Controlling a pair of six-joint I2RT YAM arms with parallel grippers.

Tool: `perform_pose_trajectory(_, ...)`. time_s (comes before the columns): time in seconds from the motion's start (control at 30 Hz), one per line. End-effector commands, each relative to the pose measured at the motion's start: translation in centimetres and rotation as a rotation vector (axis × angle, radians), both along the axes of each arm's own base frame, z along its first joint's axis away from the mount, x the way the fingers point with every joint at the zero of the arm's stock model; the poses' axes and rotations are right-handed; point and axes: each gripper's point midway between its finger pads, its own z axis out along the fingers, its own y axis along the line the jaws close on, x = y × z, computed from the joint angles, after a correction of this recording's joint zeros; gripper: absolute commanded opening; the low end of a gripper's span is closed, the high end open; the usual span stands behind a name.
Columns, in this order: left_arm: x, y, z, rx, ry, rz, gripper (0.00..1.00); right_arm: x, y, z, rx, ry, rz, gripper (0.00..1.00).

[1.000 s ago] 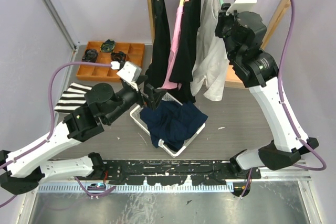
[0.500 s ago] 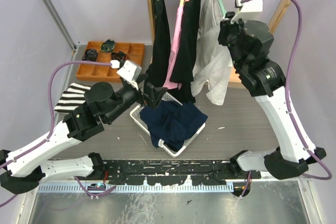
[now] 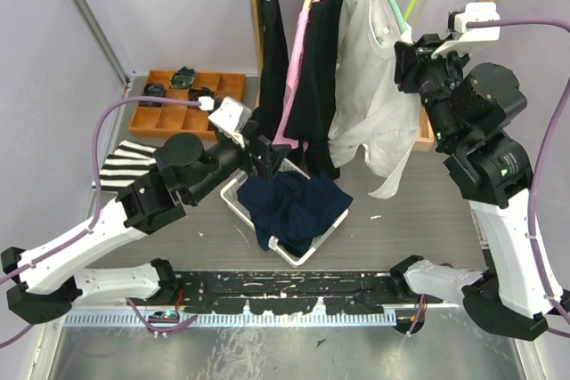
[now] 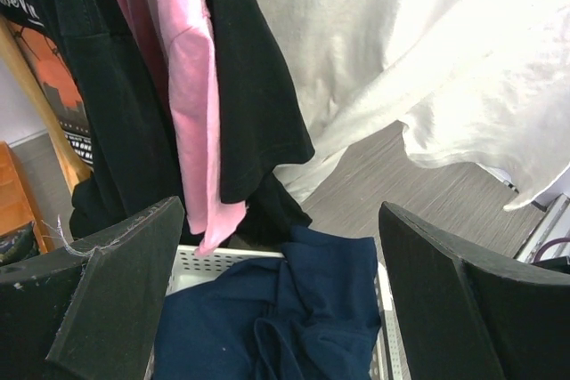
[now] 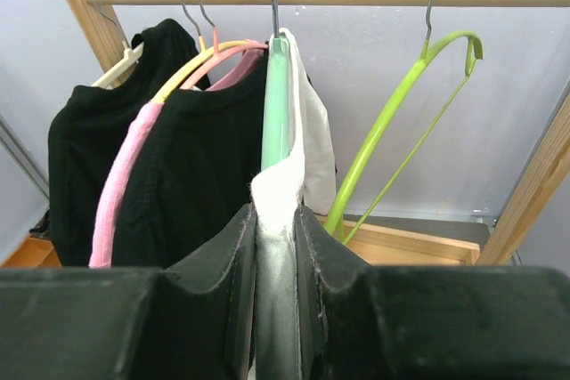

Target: Remove the t-shirt from the hanger

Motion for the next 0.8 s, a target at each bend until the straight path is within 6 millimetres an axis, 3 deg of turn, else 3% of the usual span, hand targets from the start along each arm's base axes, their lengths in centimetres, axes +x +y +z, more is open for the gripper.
perform_pose_trajectory(0.0, 0.1, 0.2, 3.1, -0.051, -0.052, 0.001, 0.98, -3.3, -0.7, 5.1, 0.090, -0.168, 0.058, 0.01)
perform_pose_trajectory(0.37, 0.7, -1.1, 6.4, -0.062, -0.114, -0.012, 0.98, -7.7, -2.6, 8.3, 0.111, -0.270, 0.088, 0.01)
perform_pose_trajectory(0.77, 2.0, -5.3, 11.0, -0.095, -0.193, -0.072, 0.98, -11.3, -4.6, 10.2, 0.125, -0.354, 0.087, 0.01)
